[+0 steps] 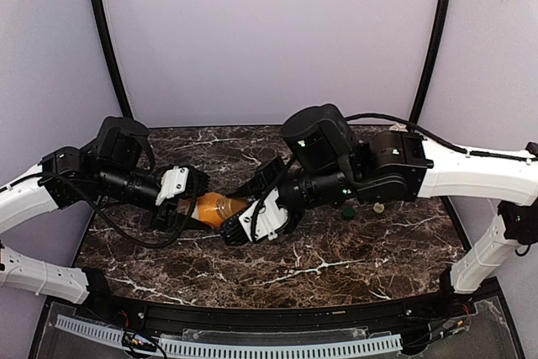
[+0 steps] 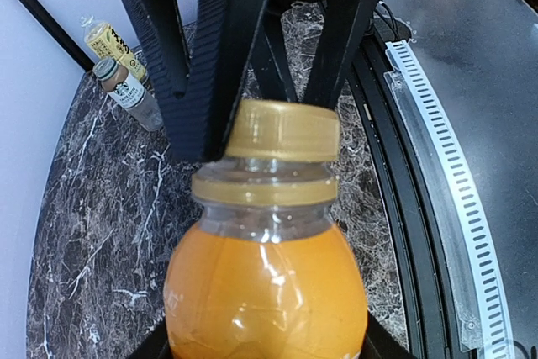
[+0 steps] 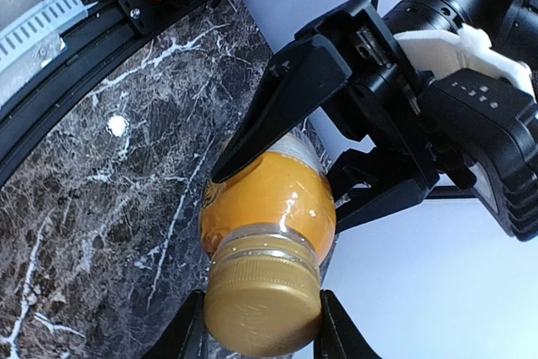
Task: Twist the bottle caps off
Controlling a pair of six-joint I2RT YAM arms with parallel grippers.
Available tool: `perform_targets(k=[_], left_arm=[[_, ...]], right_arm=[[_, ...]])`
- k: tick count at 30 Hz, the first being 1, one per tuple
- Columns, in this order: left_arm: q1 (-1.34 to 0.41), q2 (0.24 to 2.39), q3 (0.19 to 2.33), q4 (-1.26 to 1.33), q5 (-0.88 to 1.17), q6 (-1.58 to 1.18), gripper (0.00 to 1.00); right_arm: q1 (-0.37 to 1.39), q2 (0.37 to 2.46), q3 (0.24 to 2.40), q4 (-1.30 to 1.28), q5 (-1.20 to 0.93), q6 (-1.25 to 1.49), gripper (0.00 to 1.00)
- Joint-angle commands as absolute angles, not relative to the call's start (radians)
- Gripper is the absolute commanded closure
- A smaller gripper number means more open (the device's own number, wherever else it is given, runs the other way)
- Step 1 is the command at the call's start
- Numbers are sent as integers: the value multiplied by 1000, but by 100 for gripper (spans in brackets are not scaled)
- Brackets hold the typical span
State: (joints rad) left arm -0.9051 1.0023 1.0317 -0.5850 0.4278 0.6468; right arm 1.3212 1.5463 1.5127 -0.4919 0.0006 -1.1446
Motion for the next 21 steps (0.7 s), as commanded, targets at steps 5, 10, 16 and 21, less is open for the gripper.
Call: perform_targets(k=[5, 10, 16, 21], left_arm=[[-913, 1002, 1049, -591, 494, 652, 87], [-912, 992, 1033, -597, 484, 667, 88], [-913, 985, 1021, -578, 456, 674, 89], [-908, 957, 985, -504, 353, 662, 88]], right_arm=[[1334, 1505, 1463, -314, 140, -1390, 100], [1333, 1424, 1408, -249, 84, -1367, 100], [1333, 1367, 1356, -199, 56, -1278, 100], [1253, 1352, 1377, -220, 113, -873, 100]])
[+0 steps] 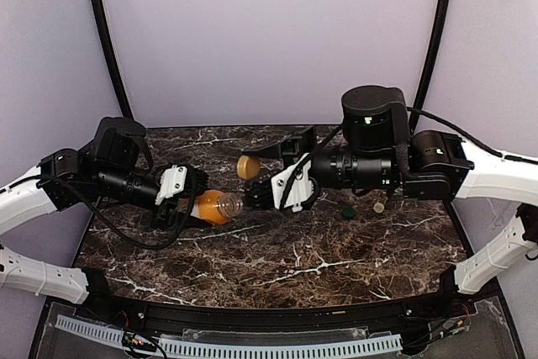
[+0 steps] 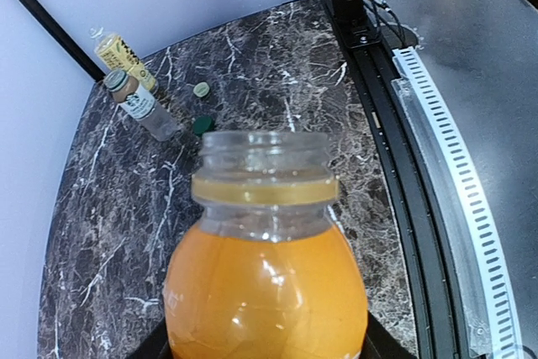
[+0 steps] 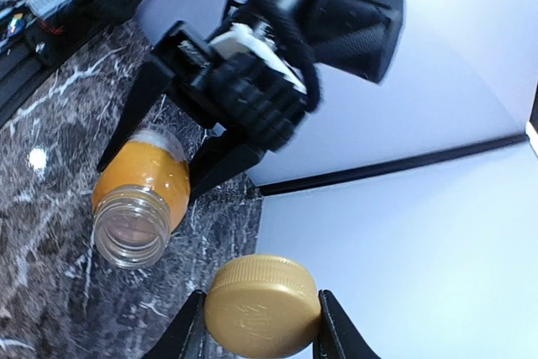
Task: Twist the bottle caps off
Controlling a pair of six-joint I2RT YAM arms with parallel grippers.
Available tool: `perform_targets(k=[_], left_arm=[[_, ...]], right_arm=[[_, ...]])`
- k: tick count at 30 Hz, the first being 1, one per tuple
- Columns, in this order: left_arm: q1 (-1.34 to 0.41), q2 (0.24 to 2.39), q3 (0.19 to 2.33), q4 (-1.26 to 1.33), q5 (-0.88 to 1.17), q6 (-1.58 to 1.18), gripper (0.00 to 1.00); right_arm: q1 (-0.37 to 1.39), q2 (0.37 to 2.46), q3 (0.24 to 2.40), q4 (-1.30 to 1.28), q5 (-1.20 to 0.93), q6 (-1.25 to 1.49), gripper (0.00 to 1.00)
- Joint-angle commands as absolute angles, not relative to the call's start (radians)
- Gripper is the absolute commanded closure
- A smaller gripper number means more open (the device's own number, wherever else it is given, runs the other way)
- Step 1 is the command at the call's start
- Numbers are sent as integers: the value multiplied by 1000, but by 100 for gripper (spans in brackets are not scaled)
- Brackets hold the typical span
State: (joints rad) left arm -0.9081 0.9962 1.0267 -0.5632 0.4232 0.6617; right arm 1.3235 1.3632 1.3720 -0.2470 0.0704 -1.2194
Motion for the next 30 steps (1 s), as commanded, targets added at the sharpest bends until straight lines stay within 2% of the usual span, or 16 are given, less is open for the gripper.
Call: perform_targets(k=[1, 7, 12, 15, 19, 28, 30], left_arm=[[-900, 953, 979, -467, 307, 653, 88], [-832, 908, 933, -323, 169, 571, 86], [-756, 869, 893, -280, 201, 475, 85], [-718, 840, 877, -287, 242, 443, 84], [-682, 814, 859, -293, 301, 416, 81], [-657, 781, 831, -294, 343, 400, 80], [-655, 778, 829, -292, 341, 400, 80]], right_arm=[[1217, 1353, 1381, -261, 110, -766, 100], [1043, 1415, 1356, -488, 116, -179, 100], [940, 1605, 1330, -656, 60, 90, 100], [889, 1759, 1370, -761, 14, 174, 100], [853, 1897, 1385, -769, 3, 197, 100], [782, 2050, 1435, -719, -25, 206, 100], [778, 2069, 1442, -724, -19, 206, 96]])
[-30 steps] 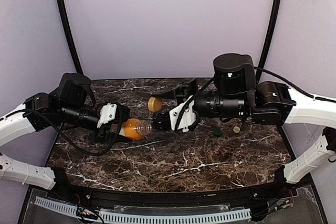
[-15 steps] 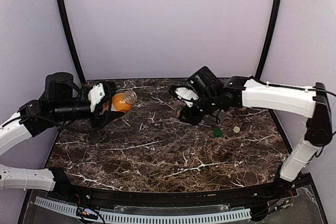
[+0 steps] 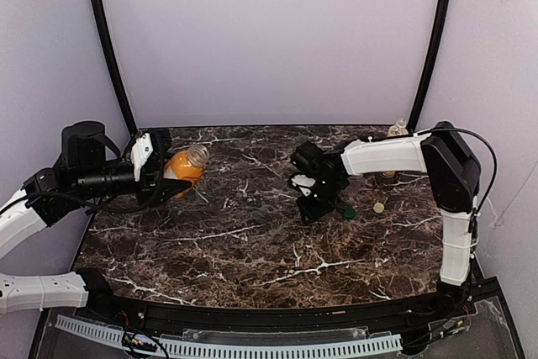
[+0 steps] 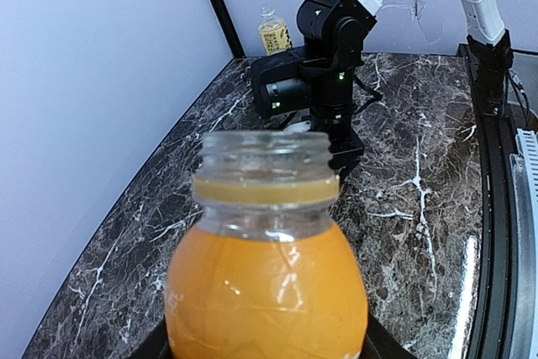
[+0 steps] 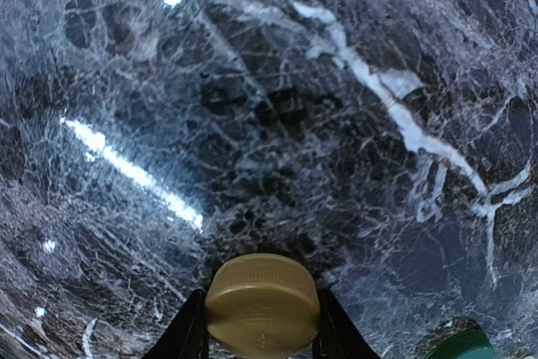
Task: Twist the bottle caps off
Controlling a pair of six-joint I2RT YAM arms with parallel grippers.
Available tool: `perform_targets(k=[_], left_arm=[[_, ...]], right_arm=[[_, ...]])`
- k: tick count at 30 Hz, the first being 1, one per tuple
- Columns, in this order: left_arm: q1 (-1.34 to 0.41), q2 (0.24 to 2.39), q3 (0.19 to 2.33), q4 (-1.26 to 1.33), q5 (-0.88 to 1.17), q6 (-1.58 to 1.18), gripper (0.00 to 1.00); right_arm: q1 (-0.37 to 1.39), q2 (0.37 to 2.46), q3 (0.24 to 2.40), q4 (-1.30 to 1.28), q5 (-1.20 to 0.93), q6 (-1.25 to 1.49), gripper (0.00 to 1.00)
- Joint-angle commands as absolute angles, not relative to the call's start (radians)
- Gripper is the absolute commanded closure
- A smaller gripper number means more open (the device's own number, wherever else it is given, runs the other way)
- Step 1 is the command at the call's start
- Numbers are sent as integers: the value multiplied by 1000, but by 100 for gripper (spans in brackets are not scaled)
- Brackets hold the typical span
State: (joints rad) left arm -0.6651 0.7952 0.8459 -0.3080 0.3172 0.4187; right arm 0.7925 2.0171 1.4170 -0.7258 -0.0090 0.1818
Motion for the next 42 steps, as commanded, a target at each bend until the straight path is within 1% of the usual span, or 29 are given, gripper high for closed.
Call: perform_targets(k=[1, 4, 5, 6, 7, 8, 13, 16, 18, 19, 20, 22, 23, 25, 31, 36, 42], left_arm=[[-655, 778, 827, -291, 341, 399, 80], [-655, 779, 827, -285, 348, 399, 80], [-654, 779, 827, -283, 353, 399, 80], [-655, 779, 826, -277, 357, 398, 80], [-655, 779, 825, -273, 366, 396, 79], [-655, 779, 825, -272, 373, 396, 79], [-655, 779, 835, -238, 452, 356, 79], [-655, 779, 855, -204, 515, 317, 77], [-655, 783, 872, -171, 555, 280, 76], [-655, 788, 878, -157, 577, 260, 76], [-654, 791, 891, -151, 591, 252, 76], [-655, 799, 907, -142, 626, 235, 76], [-655, 803, 910, -138, 647, 226, 76], [-655, 809, 919, -125, 675, 212, 75], [-655, 820, 925, -105, 705, 203, 75], [-655, 821, 929, -108, 717, 206, 75], [-655, 826, 924, -101, 717, 211, 75]], right_arm=[[779, 2073, 1447, -728, -14, 205, 91], [779, 2070, 1457, -737, -21, 202, 61], [779, 2065, 1461, -737, -33, 200, 52], [779, 2059, 1466, -738, -38, 199, 35], [780, 2051, 1474, -743, -39, 201, 11], [782, 2041, 1485, -750, -41, 201, 3], [824, 1939, 1603, -773, -22, 130, 1], [880, 1820, 1649, -657, -92, 54, 2], [931, 1712, 1611, -478, -189, 22, 3], [947, 1656, 1561, -349, -242, 11, 4], [981, 1598, 1496, -202, -305, 8, 5], [1036, 1494, 1325, 184, -413, -12, 4], [1064, 1477, 1276, 317, -438, -25, 2], [1095, 1493, 1274, 443, -469, -18, 1], [1135, 1607, 1416, 479, -539, -9, 2], [1140, 1654, 1481, 456, -525, -1, 9], [1139, 1682, 1482, 452, -545, 28, 31]])
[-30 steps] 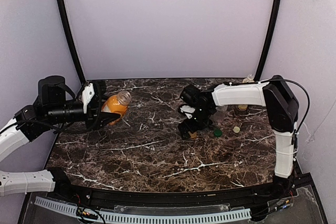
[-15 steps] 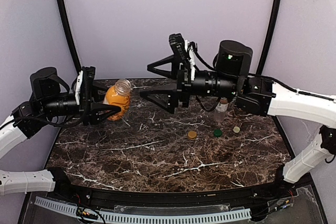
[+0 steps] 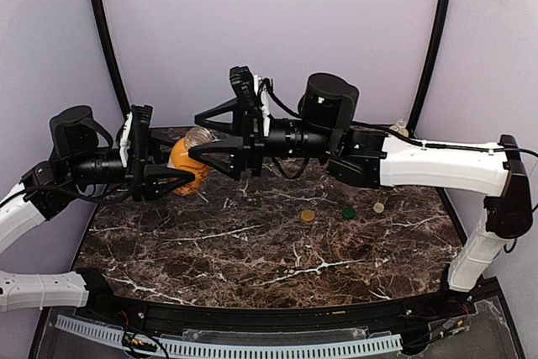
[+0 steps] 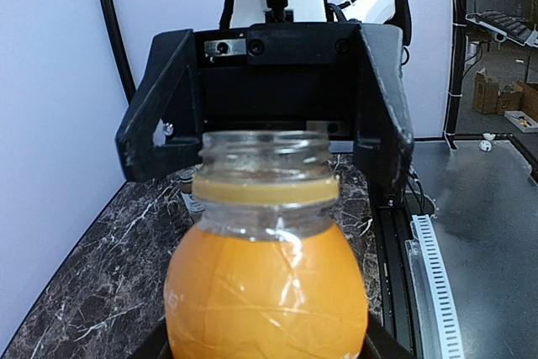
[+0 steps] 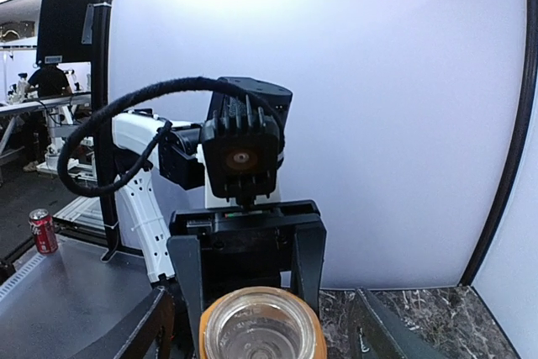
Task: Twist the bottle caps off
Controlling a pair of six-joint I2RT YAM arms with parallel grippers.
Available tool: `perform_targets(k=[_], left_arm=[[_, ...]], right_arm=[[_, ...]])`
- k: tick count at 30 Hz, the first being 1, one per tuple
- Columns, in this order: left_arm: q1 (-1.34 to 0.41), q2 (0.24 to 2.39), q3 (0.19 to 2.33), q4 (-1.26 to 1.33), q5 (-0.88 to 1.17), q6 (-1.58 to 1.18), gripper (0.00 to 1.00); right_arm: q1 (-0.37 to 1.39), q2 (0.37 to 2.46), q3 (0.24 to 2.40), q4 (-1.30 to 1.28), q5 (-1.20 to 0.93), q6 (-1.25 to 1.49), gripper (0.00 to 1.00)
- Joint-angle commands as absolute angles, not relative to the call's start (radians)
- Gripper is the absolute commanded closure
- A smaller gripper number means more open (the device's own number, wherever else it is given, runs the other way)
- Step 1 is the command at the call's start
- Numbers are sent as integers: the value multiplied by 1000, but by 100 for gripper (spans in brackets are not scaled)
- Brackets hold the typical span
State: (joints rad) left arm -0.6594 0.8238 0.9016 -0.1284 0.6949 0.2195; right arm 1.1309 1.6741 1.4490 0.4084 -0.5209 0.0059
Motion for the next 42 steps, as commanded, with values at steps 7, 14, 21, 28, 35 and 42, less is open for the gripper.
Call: perform_targets(k=[7, 14, 21, 28, 35, 42], left_arm=[[-655, 824, 921, -97, 718, 209, 75], [-655, 825, 920, -95, 719, 213, 75], [-655, 822, 917, -97, 718, 215, 75], [-654, 800, 890, -133, 640, 255, 4], [-601, 737, 784, -159, 426, 292, 1], [-409, 607, 556, -118, 307, 169, 1]], right_arm=[[1143, 1686, 1485, 416, -531, 23, 37], [1143, 1711, 1515, 372, -517, 16, 42], [1143, 1716, 1526, 358, -518, 18, 76], [1140, 1676, 1510, 270, -393, -40, 100], [1058, 1624, 1393, 121, 110, -111, 100], [891, 1686, 1206, 189, 302, -15, 100]])
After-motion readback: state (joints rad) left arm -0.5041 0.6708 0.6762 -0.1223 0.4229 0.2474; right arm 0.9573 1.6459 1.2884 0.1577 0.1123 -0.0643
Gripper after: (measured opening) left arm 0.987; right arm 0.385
